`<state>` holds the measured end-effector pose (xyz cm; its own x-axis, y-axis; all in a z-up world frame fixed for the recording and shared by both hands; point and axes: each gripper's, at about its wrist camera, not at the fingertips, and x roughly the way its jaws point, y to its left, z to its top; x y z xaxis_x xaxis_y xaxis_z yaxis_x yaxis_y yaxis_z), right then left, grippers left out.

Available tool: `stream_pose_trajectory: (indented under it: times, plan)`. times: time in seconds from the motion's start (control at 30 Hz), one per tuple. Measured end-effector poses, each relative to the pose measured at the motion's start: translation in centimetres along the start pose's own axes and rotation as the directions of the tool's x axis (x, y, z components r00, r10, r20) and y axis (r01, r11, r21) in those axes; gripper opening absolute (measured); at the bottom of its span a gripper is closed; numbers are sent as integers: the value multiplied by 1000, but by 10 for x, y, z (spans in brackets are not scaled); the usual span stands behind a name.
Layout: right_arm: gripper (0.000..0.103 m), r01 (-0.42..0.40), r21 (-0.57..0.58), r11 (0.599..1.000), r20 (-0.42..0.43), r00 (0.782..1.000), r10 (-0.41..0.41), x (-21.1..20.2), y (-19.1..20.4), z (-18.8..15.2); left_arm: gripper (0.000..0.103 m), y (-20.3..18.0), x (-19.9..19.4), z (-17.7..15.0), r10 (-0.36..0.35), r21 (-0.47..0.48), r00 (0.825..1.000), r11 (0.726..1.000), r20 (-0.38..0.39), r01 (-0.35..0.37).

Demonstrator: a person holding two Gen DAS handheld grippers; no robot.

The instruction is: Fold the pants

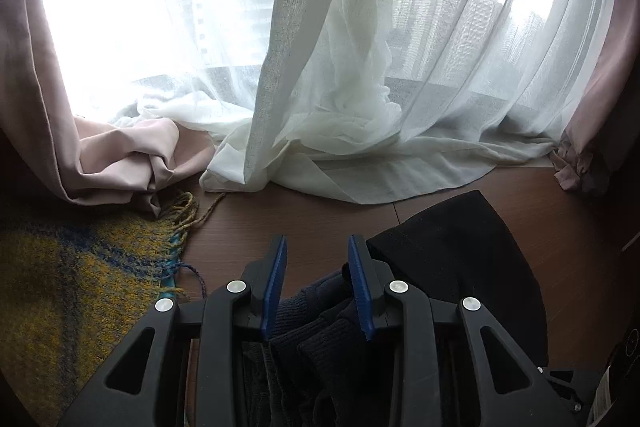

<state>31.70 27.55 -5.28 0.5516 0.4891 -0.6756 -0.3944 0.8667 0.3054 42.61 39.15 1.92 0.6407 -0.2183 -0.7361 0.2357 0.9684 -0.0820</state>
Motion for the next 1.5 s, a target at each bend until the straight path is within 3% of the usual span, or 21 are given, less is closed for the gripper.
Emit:
stream_pose_trajectory:
  times: [0.07, 0.17, 0.2, 0.43, 0.53, 0.77, 1.0, 1.17, 1.5]
  plan:
    - [33, 13, 2, 1000, 23, 1000, -13, -10, -1, 1, 34, -2, -19, -5, 39, 2, 999, 999, 29, -39]
    - [44, 77, -29, 997, 110, 991, -74, -39, 5, -4, 37, -9, -48, -19, 92, 24, 993, 995, 68, -93]
    - [50, 105, -39, 994, 140, 985, -98, -49, 7, -5, 40, -12, -56, -25, 98, 37, 992, 994, 78, -101]
    - [56, 240, -57, 969, 248, 944, -219, -108, 10, -11, 43, -40, -108, -63, 93, 58, 990, 993, 110, -100]
    - [57, 249, -43, 968, 261, 938, -229, -125, 11, -16, 53, -55, -127, -77, 83, 68, 986, 993, 148, -94]
    - [64, 298, -8, 954, 285, 916, -284, -162, 13, -38, 64, -90, -164, -113, 99, 99, 968, 987, 230, -124]
    - [70, 355, 16, 935, 306, 888, -343, -199, 13, -73, 74, -122, -185, -151, 107, 91, 962, 987, 252, -133]
    - [70, 380, 31, 924, 311, 875, -370, -224, 9, -96, 76, -142, -199, -176, 110, 51, 964, 991, 243, -126]
    - [70, 391, 44, 919, 301, 872, -385, -274, 4, -140, 79, -180, -231, -221, 125, 15, 963, 991, 240, -132]
